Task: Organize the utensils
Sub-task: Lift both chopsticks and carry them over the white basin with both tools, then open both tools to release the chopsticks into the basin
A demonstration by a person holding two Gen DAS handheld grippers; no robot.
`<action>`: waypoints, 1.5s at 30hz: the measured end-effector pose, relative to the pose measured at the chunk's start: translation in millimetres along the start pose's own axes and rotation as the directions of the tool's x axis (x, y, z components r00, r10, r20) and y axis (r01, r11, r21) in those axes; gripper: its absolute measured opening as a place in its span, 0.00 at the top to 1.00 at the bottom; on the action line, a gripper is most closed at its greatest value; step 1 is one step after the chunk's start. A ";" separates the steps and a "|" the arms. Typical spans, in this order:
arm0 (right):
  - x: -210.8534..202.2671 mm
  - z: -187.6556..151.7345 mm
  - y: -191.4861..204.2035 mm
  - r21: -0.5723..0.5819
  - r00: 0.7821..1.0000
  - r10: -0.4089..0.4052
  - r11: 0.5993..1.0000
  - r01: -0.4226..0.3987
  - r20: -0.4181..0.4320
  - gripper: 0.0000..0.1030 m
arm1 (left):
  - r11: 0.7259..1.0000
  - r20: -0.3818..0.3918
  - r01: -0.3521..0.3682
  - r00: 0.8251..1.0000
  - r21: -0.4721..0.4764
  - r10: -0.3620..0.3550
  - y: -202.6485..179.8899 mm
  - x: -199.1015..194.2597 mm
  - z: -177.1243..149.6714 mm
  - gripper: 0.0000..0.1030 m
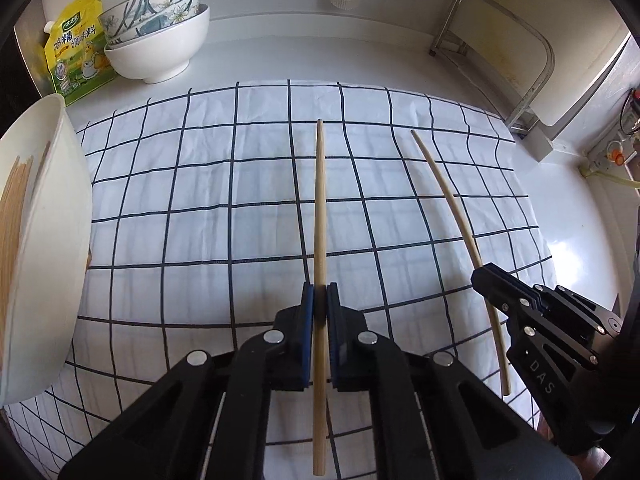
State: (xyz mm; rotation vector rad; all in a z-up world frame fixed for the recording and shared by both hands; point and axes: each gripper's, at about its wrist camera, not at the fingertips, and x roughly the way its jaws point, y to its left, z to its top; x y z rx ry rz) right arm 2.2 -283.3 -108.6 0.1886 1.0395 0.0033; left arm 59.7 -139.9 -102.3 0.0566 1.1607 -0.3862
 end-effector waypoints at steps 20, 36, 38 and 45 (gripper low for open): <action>-23.4 73.0 242.1 -0.214 0.952 0.306 0.932 -0.294 0.025 0.94 | 0.966 0.152 -0.161 0.969 -0.202 0.194 209.0 -131.0 14.0 0.93; 41.0 81.7 326.3 -0.255 0.956 0.264 0.923 -0.288 -0.124 0.94 | 0.943 0.057 -0.189 0.975 -0.274 0.213 294.2 -97.3 3.1 0.92; 40.6 82.5 326.8 -0.250 0.957 0.261 0.925 -0.285 -0.124 0.87 | 0.940 0.057 -0.194 0.974 -0.280 0.218 296.4 -98.1 3.3 0.85; 24.6 81.0 321.5 -0.261 0.966 0.245 0.930 -0.259 -0.087 0.87 | 0.930 0.073 -0.202 0.969 -0.306 0.234 300.7 -113.1 -2.4 0.60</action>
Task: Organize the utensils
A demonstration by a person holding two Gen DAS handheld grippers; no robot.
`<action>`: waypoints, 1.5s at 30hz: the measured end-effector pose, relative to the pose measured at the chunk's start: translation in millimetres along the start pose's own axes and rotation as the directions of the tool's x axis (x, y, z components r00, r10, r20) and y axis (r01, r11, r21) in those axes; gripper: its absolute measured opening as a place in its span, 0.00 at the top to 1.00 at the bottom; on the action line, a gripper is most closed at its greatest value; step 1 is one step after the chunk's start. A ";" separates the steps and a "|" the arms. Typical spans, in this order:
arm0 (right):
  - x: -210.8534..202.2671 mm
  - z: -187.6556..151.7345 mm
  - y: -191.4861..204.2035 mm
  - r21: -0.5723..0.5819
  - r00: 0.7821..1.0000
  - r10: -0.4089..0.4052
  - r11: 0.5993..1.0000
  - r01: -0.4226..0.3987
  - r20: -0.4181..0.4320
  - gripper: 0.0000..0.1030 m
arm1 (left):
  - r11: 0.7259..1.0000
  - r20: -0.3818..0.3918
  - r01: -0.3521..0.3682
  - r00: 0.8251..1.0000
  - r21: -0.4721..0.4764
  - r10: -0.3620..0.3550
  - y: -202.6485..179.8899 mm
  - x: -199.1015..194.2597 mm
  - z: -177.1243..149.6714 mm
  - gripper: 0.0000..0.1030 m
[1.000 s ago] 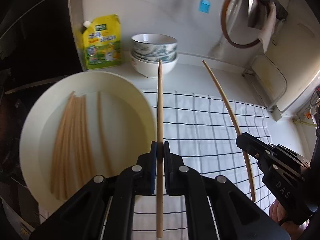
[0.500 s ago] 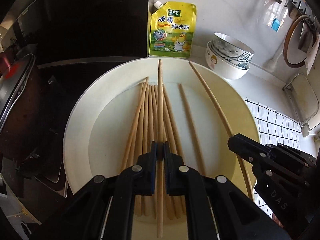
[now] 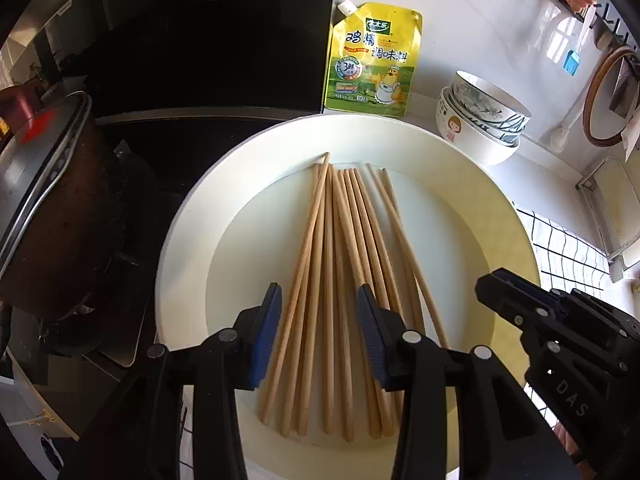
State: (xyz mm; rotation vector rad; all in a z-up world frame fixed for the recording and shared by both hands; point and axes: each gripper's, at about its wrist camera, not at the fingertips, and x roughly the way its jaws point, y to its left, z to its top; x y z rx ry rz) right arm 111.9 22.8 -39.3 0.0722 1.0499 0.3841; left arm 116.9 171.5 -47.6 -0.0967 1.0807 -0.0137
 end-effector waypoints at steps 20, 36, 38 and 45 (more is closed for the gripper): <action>-57.1 -17.3 -15.9 0.032 0.996 -0.043 0.999 0.041 0.072 0.58 | 1.000 0.063 -0.028 0.998 0.009 0.027 -18.2 -55.2 -13.1 0.31; -77.3 -23.7 -16.3 0.023 0.993 -0.076 0.997 0.074 0.091 0.49 | 0.999 0.085 -0.050 0.995 0.006 0.050 -21.2 -73.0 -19.7 0.19; -78.1 -23.4 -16.2 0.023 0.993 -0.079 0.997 0.077 0.092 0.49 | 0.999 0.088 -0.051 0.995 0.002 0.051 -20.8 -73.8 -19.9 0.18; -77.7 -23.6 -14.5 0.018 0.993 -0.080 0.997 0.078 0.089 0.44 | 0.998 0.103 -0.065 0.993 -0.007 0.065 -18.1 -78.9 -19.5 0.12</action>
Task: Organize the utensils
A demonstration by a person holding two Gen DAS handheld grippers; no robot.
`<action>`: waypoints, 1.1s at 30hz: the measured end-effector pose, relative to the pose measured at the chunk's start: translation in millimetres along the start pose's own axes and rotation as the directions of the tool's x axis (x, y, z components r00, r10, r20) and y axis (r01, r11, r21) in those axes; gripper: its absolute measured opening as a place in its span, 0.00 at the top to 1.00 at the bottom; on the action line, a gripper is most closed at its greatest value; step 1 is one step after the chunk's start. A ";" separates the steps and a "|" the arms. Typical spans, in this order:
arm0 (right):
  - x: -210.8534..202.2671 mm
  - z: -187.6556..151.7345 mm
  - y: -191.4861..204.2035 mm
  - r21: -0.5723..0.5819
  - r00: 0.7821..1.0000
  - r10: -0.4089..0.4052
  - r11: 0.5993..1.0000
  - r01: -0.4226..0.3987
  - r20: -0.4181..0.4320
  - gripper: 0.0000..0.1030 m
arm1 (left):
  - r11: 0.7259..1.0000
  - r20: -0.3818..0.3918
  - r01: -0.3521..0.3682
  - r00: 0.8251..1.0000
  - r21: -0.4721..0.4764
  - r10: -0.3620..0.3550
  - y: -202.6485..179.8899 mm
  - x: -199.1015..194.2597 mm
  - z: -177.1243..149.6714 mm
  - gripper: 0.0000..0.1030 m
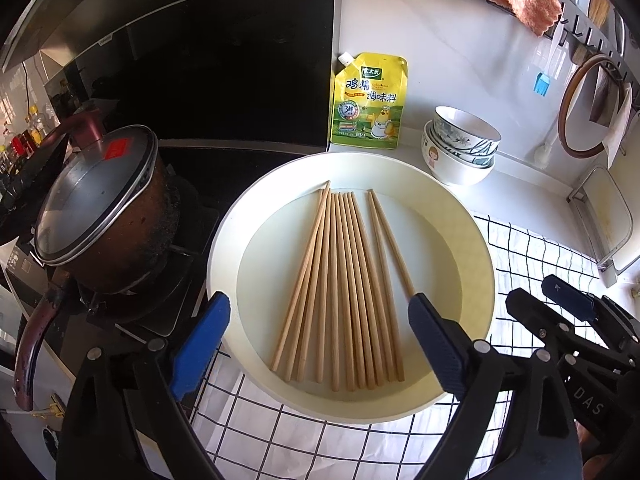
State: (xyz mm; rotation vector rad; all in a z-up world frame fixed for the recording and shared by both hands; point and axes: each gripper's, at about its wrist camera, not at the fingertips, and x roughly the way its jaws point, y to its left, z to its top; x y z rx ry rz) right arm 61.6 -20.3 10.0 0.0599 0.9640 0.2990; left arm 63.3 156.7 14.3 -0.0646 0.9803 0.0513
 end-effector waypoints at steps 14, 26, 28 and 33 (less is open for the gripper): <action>1.6 2.2 -0.3 -0.005 1.000 -0.005 1.000 0.005 -0.008 0.42 | 1.000 -0.015 -0.014 1.000 -0.004 0.014 2.0 3.8 0.9 0.07; 4.7 2.0 3.0 -0.023 1.000 -0.003 1.000 0.003 -0.013 0.42 | 0.999 -0.036 -0.024 0.999 -0.028 0.023 5.7 7.6 -0.3 0.07; 4.6 1.7 3.4 -0.025 1.000 -0.003 1.000 0.003 -0.012 0.42 | 0.999 -0.036 -0.026 0.999 -0.030 0.025 6.3 7.6 -0.6 0.07; 4.5 1.7 3.8 -0.025 1.000 -0.003 1.000 0.003 -0.013 0.42 | 0.999 -0.042 -0.024 0.999 -0.033 0.023 6.8 8.8 -0.3 0.07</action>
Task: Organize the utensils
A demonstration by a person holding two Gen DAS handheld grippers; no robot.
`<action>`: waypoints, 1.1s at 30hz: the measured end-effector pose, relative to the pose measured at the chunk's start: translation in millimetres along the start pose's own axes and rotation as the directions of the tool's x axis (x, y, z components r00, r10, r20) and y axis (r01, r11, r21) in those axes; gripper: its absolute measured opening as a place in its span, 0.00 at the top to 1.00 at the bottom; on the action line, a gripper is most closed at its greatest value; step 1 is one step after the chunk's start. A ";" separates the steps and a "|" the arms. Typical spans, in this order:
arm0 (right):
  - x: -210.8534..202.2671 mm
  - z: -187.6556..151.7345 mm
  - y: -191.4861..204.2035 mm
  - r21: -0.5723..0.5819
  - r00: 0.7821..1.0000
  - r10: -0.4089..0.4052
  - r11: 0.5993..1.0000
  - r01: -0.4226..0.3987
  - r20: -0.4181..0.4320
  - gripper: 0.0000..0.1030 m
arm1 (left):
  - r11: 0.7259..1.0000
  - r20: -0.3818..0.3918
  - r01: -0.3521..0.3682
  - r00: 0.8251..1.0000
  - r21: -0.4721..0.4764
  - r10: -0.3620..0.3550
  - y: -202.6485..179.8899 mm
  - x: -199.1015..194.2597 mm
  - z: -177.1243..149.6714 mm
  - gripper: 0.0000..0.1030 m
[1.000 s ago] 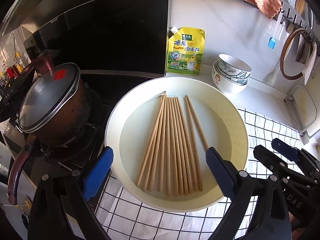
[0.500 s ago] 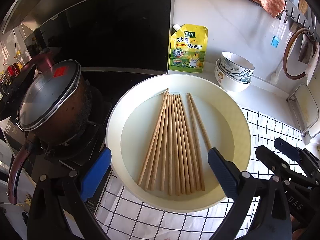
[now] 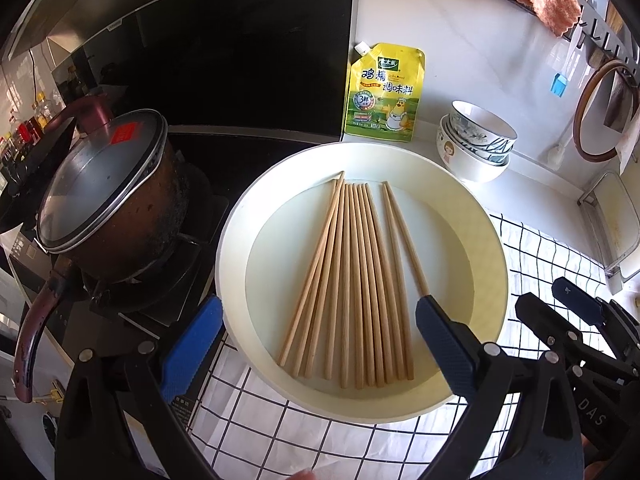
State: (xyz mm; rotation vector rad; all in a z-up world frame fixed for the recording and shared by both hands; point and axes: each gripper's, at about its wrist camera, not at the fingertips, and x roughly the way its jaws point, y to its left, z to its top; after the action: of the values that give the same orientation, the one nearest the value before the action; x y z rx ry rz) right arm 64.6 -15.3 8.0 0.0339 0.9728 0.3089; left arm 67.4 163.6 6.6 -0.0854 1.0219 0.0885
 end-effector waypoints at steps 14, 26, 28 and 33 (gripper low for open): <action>-0.3 -0.1 -0.3 -0.001 1.000 0.000 1.000 0.000 0.001 0.42 | 1.000 -0.012 0.005 1.000 -0.002 -0.005 0.6 2.5 -1.3 0.07; 0.1 -0.3 -0.7 0.000 1.000 0.003 1.000 -0.003 0.000 0.42 | 1.000 0.005 0.009 1.000 0.000 -0.009 -0.3 -1.3 -0.7 0.07; -0.4 -1.0 -0.9 0.000 1.000 0.004 1.000 -0.004 0.000 0.42 | 1.000 0.001 0.005 1.000 -0.003 -0.005 -0.6 -1.7 -0.6 0.07; -2.3 -4.9 -7.0 0.009 1.000 -0.002 1.000 0.002 -0.001 0.42 | 1.000 0.010 -0.008 1.000 0.015 0.008 -6.9 -3.8 -2.8 0.07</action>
State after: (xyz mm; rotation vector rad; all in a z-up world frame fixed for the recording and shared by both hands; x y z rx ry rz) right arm 61.1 -23.1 5.9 0.0411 0.9756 0.3025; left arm 63.8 156.3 8.6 -0.0671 1.0126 0.0885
